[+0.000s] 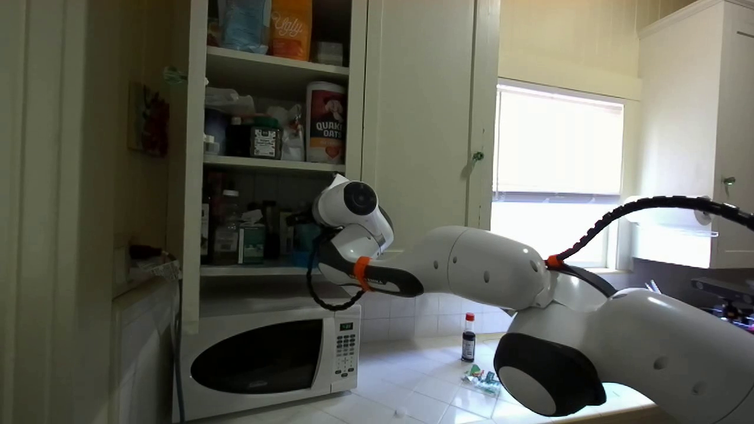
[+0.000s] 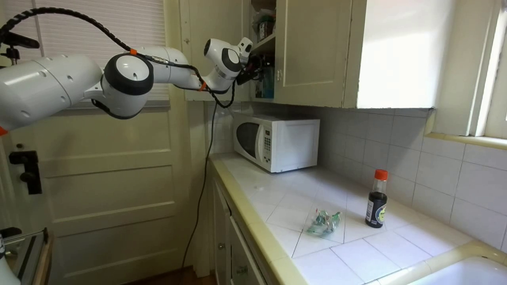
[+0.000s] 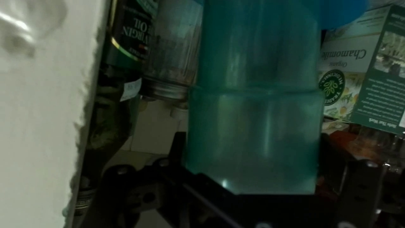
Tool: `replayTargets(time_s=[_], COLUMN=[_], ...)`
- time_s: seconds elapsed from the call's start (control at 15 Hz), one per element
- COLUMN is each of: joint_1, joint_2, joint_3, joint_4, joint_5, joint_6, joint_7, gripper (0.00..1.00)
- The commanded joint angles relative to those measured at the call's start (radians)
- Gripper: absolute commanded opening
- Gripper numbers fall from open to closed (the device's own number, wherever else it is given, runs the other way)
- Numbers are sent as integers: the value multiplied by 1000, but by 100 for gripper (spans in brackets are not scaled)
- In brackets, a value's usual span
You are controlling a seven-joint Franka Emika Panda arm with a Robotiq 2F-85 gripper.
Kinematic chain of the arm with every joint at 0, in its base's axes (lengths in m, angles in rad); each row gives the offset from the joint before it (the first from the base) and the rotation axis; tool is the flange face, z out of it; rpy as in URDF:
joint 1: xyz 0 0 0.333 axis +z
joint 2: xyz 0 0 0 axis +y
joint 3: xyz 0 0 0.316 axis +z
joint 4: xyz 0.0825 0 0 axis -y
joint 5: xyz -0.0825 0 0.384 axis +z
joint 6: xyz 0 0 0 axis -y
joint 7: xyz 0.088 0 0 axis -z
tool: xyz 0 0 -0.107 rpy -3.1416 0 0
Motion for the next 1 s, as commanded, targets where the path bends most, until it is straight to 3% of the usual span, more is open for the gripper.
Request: replayTargets(time_s=[0.0,0.27,0.4,0.47,0.6,0.73,0.8,0.93], joint_1=[-2,-22,-34,-30,-18,-12,-8,6], joint_2=[11,12,7,9,37,44,30,48], joint_3=[-43,35,124,98,-84,-166,-95,-234], joint_4=[15,8,-7,-3,39,40,13,32], joint_5=[-16,28,66,59,-10,-27,7,-42], joint_6=[3,78,124,94,52,56,87,28], joint_7=[17,-44,-78,-27,132,176,119,219], gripper=[100,100,100,100,100,100,100,100])
